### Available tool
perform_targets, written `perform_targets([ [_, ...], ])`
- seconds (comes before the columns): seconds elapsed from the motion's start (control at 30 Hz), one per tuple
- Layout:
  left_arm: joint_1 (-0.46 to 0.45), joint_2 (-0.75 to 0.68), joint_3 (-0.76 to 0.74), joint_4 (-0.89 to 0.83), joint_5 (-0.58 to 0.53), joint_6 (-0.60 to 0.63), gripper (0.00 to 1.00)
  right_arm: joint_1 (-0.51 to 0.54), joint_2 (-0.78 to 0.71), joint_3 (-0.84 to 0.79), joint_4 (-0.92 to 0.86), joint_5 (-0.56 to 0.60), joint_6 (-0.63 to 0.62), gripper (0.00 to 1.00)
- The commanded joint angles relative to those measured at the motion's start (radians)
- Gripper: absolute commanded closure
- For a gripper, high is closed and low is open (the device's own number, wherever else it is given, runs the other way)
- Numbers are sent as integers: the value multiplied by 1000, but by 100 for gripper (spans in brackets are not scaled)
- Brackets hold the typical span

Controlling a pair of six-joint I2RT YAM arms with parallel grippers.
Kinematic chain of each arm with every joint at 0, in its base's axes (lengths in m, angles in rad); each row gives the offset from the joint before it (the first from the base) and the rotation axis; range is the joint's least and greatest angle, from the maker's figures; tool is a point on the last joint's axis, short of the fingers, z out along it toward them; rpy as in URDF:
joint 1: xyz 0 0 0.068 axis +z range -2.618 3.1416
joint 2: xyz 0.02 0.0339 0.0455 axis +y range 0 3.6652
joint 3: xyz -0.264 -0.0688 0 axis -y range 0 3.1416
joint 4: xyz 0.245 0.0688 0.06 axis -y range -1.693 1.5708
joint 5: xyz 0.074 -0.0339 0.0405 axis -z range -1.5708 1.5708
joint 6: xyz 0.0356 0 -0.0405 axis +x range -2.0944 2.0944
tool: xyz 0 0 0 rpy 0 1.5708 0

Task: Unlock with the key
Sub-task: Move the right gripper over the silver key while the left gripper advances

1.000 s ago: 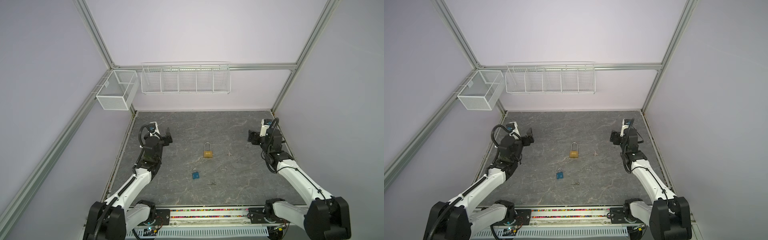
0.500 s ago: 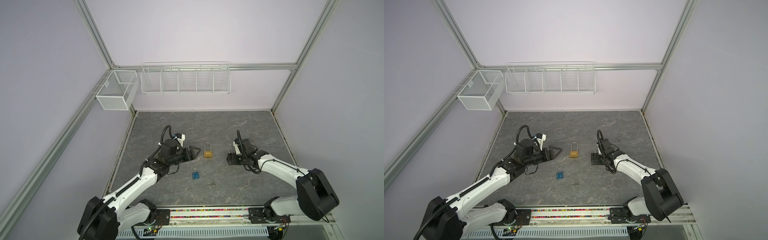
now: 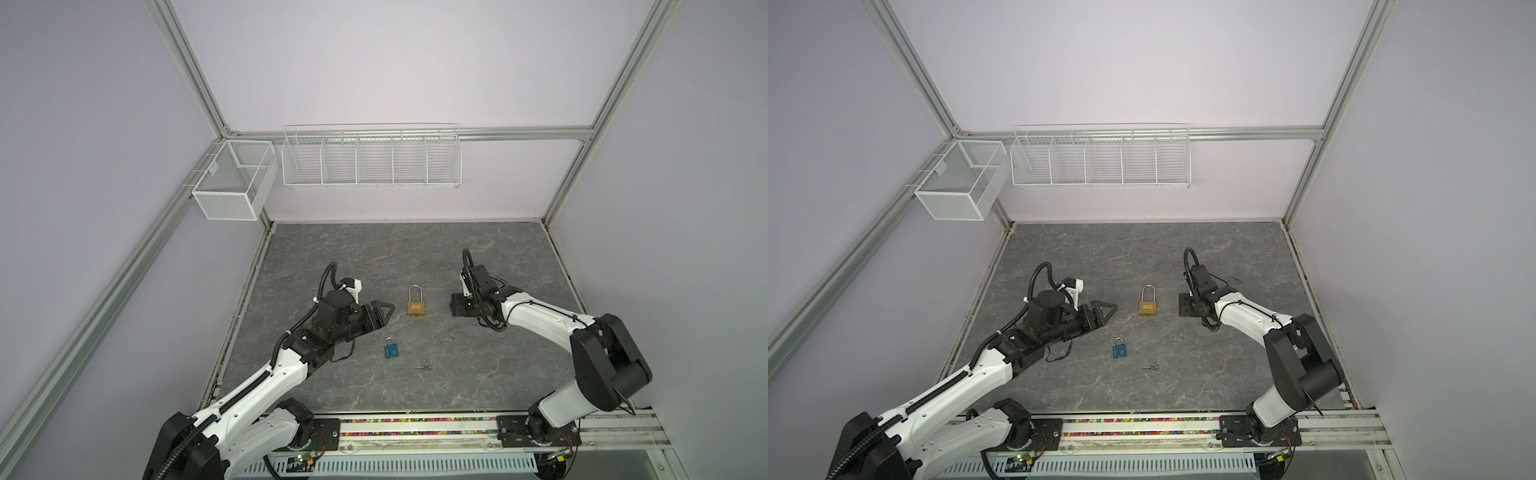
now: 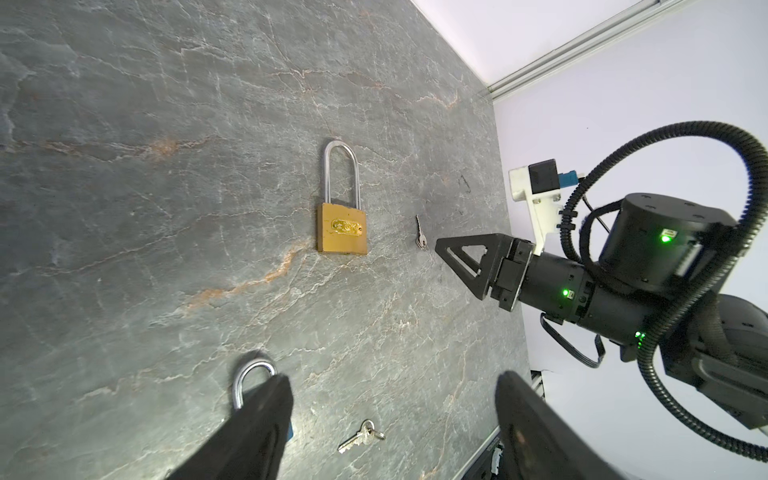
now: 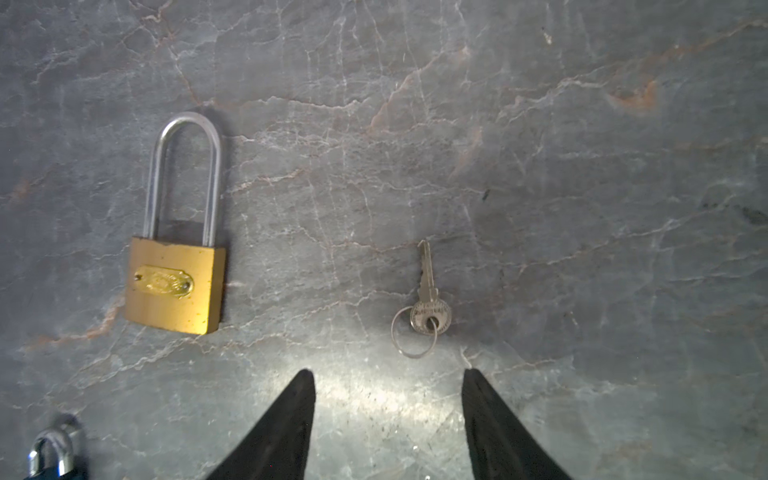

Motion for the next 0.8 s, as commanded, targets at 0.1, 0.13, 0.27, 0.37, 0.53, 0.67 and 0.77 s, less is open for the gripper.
perform_targets([
  [0.1,-4,-29,-16,25,-21,-23,22,15,72,80,-57,63,-81,45],
  [0.13,-3,-31,-18,25,-23,-22,22,18,91,94,-66,48,-108,47],
  [0.27,-3,-34,-24,29,-29,-25,22,47,180,176,-152,70,-182,51],
  [0.37,-3,-31,-28,38,-34,-28,22,68,231,217,-198,92,-194,58],
  [0.53,-3,-21,-23,44,-25,-32,22,111,272,254,-250,240,-187,57],
  [0.67,-3,-21,-22,46,-26,-33,22,122,288,267,-271,311,-184,57],
  [0.77,-3,-19,-25,50,-25,-37,22,122,291,272,-274,317,-188,58],
])
